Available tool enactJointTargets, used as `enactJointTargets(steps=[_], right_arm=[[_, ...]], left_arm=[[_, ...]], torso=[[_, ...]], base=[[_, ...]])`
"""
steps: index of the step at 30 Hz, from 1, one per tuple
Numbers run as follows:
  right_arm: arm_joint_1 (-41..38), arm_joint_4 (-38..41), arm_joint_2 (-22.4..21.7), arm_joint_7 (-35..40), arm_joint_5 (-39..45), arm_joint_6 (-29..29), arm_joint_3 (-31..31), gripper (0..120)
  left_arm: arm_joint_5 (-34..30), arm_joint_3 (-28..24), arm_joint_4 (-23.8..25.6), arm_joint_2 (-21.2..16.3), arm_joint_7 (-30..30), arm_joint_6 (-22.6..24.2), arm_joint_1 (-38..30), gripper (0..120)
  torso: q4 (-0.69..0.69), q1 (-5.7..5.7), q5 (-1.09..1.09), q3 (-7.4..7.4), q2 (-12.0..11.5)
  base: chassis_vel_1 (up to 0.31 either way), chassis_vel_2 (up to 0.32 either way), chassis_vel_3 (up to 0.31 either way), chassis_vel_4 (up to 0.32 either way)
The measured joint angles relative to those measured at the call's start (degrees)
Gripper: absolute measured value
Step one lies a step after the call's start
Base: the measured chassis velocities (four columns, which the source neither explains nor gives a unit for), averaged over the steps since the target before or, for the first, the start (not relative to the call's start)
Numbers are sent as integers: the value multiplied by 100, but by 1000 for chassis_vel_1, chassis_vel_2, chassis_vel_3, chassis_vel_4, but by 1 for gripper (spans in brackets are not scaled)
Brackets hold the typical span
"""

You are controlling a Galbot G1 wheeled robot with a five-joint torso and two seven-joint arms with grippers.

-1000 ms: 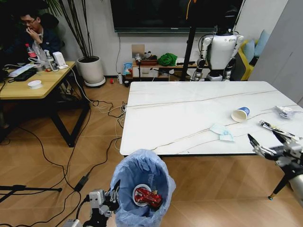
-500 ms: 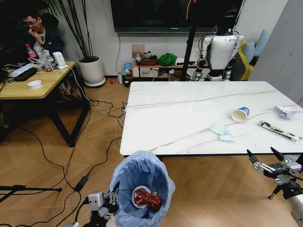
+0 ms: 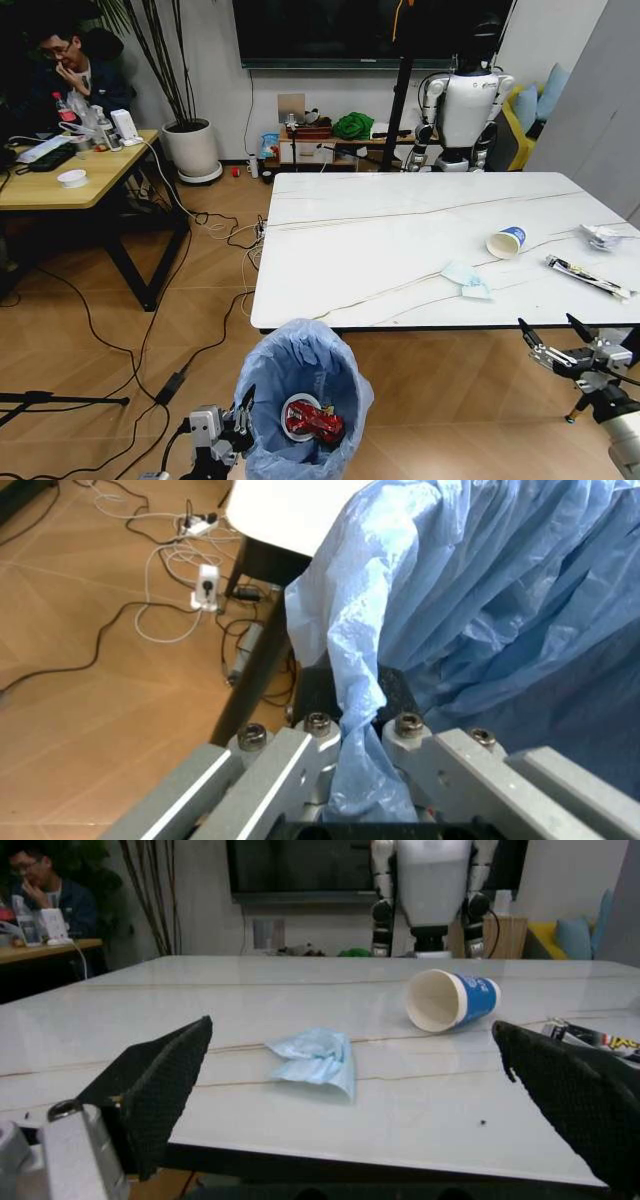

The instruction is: Pick up the trash bin and place the trash from the table into it.

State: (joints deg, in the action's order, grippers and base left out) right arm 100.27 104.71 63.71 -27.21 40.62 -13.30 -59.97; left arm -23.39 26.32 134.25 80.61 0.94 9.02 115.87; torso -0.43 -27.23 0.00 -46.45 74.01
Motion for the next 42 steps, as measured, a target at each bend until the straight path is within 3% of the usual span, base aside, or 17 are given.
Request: enactJointTargets(steps=[42], right_arm=[[-62, -123, -127, -154, -11, -125, 74, 100]], left_arm=[[162, -129, -96, 71, 9, -16, 1, 0]], torso=[[-2, 0, 0, 0, 1]], base=[[-111, -110, 109, 112]])
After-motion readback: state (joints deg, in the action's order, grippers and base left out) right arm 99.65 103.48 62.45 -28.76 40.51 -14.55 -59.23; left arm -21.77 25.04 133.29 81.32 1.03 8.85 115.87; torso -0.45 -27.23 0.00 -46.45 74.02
